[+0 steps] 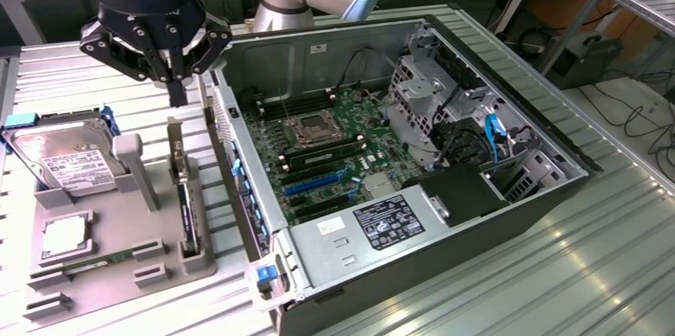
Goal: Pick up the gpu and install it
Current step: 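Reach for the gpu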
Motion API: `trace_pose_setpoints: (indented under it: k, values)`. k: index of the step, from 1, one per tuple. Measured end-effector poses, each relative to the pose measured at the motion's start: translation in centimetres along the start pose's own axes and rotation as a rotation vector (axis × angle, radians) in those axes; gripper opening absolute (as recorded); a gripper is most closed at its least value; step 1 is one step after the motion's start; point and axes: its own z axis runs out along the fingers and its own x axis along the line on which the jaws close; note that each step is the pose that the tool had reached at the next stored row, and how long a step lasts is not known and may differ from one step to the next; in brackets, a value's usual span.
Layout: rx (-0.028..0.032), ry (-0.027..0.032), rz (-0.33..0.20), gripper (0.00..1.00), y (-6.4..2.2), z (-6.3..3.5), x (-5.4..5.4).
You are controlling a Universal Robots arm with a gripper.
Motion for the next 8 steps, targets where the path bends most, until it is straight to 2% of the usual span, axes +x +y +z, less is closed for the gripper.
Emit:
trace_pose_setpoints:
  k: [4, 6, 8]
  values:
    - [0.0000, 0.0000, 0.000, 0.11, -0.01, 0.01, 0.06]
    - [0.0000, 0.0000, 0.000, 0.11, -0.07, 0.14, 0.58]
    - [0.0000, 0.0000, 0.000, 0.11, -0.08, 0.15, 0.61]
